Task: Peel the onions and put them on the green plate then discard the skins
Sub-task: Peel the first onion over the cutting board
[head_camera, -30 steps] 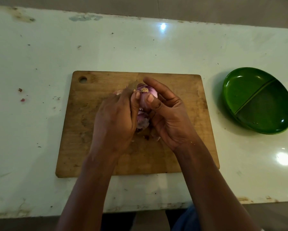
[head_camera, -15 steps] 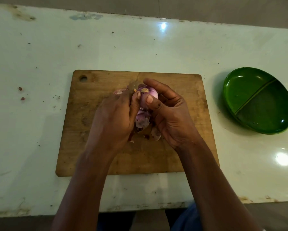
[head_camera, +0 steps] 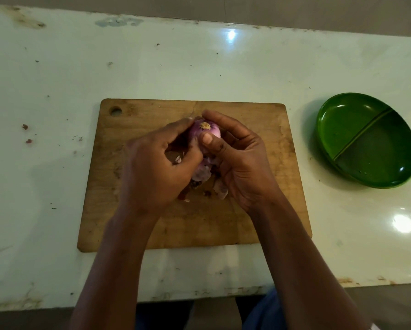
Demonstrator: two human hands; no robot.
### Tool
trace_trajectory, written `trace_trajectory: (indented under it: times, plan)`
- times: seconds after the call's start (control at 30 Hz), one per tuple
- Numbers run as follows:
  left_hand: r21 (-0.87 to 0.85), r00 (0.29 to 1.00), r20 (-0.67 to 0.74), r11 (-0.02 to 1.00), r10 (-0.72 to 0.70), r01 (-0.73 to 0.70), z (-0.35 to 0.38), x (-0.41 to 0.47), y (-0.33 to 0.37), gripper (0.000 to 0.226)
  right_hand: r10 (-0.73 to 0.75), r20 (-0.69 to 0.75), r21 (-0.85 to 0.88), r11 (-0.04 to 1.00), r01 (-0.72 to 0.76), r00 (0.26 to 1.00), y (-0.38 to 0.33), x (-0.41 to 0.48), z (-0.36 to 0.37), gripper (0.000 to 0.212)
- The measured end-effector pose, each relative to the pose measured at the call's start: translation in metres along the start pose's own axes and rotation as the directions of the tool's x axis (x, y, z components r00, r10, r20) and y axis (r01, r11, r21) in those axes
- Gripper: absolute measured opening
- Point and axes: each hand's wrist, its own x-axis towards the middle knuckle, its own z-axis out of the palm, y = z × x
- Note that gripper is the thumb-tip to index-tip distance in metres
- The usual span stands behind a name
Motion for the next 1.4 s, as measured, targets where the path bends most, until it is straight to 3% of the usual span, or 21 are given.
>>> trace_trajectory:
  times: [0.17,0.53,0.9,1.1,1.4]
  plan:
    - [0.125,0.996,0.078,0.991,0.042,-0.052,-0.007,-0.001,-0.003,0.035,-0.026,-0.009,-0.078,0.997,0.025,1.000,0.001,0.001,-0.002,0.039]
    - [0.213,0.992,0.092,0.971,0.086,-0.104,-0.008,-0.003,-0.002,0.033,-0.097,0.017,-0.220,0.971,0.098,0.995,-0.002,-0.001,-0.003,0.044]
    - [0.273,0.969,-0.075,0.939,0.237,-0.208,0.003,-0.009,-0.014,0.022,-0.044,-0.013,-0.115,0.993,0.042,0.999,0.001,0.000,0.000,0.035]
    - [0.217,0.969,-0.089,0.954,0.232,-0.208,0.009,-0.007,-0.016,0.023,-0.022,-0.022,-0.029,0.999,0.021,1.000,0.000,0.000,0.000,0.039]
    - [0.194,0.968,-0.120,0.962,0.220,-0.194,0.011,-0.010,-0.019,0.020,-0.028,-0.018,-0.076,0.997,0.026,0.999,0.001,-0.001,0.000,0.031]
